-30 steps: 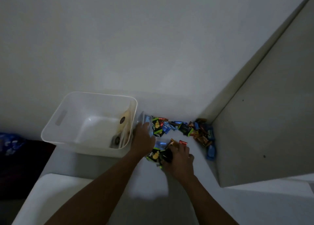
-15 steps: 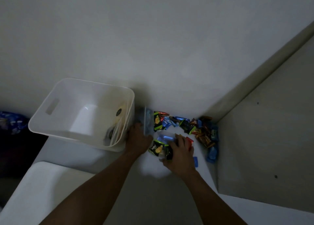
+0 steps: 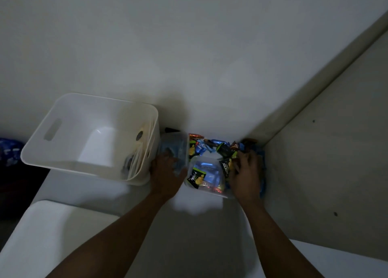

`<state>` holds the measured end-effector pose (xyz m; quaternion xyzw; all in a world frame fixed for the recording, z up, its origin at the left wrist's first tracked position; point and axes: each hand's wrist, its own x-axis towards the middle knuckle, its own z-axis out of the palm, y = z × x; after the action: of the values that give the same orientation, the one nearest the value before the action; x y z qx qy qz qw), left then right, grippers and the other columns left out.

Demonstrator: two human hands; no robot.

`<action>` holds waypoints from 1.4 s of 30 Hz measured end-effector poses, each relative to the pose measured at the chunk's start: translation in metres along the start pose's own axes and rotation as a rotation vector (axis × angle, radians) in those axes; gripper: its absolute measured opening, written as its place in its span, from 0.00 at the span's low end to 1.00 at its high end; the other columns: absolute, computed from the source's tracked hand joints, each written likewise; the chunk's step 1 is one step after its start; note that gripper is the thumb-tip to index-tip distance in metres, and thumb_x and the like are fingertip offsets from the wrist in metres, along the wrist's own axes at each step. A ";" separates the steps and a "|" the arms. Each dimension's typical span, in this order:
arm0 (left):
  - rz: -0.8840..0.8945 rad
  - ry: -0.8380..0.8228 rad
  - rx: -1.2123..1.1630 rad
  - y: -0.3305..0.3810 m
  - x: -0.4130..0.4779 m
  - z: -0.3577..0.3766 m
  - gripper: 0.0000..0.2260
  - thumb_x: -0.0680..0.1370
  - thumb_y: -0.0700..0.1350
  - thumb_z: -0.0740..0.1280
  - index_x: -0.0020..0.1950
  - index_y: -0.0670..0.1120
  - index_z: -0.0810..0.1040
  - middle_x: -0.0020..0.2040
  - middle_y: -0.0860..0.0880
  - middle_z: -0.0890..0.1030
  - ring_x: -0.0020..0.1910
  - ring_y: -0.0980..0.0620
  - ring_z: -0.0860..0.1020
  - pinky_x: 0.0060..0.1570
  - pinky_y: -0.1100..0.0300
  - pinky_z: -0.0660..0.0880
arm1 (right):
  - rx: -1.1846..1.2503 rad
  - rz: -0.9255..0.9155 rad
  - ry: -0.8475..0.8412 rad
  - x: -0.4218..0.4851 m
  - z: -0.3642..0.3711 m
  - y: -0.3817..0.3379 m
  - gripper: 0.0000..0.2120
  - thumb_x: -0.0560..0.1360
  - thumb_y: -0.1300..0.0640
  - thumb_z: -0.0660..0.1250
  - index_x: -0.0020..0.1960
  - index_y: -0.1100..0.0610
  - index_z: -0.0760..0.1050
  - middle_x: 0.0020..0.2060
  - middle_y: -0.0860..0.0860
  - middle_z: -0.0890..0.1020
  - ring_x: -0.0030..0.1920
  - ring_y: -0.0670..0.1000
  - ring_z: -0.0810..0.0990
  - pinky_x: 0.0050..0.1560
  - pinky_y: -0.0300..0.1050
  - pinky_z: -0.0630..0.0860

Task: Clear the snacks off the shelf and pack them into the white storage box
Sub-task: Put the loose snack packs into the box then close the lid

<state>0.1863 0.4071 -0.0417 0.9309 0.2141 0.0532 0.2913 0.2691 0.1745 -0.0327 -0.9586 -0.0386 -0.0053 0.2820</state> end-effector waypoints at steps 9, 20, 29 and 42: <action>-0.116 -0.038 -0.252 0.009 0.021 -0.006 0.34 0.55 0.59 0.81 0.53 0.46 0.72 0.50 0.50 0.71 0.49 0.49 0.74 0.47 0.50 0.77 | -0.433 -0.415 -0.675 -0.005 0.004 -0.035 0.54 0.58 0.40 0.80 0.75 0.48 0.55 0.79 0.57 0.45 0.79 0.60 0.42 0.73 0.71 0.46; -0.377 -0.210 -0.346 0.005 0.030 -0.001 0.53 0.50 0.65 0.79 0.70 0.49 0.67 0.66 0.50 0.77 0.63 0.49 0.77 0.60 0.52 0.76 | 0.063 -0.006 -0.682 0.026 -0.017 -0.025 0.35 0.57 0.45 0.81 0.55 0.48 0.63 0.50 0.46 0.73 0.51 0.52 0.74 0.44 0.48 0.73; -0.327 -0.264 -0.233 0.009 0.008 -0.011 0.54 0.54 0.62 0.80 0.75 0.48 0.61 0.69 0.46 0.71 0.68 0.45 0.71 0.64 0.53 0.71 | 0.552 0.388 -0.620 0.043 -0.034 -0.049 0.49 0.62 0.32 0.75 0.75 0.53 0.63 0.70 0.50 0.73 0.65 0.55 0.76 0.65 0.56 0.74; -0.217 -0.260 0.141 0.000 -0.102 -0.029 0.54 0.55 0.68 0.74 0.76 0.59 0.52 0.74 0.47 0.55 0.68 0.41 0.64 0.61 0.44 0.70 | 0.786 0.538 -0.518 -0.031 -0.044 -0.054 0.33 0.67 0.33 0.72 0.67 0.46 0.71 0.64 0.50 0.74 0.58 0.55 0.75 0.57 0.57 0.76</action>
<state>0.0879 0.3785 -0.0148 0.9195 0.2769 -0.1143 0.2545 0.2343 0.1934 0.0328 -0.7268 0.1407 0.3186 0.5920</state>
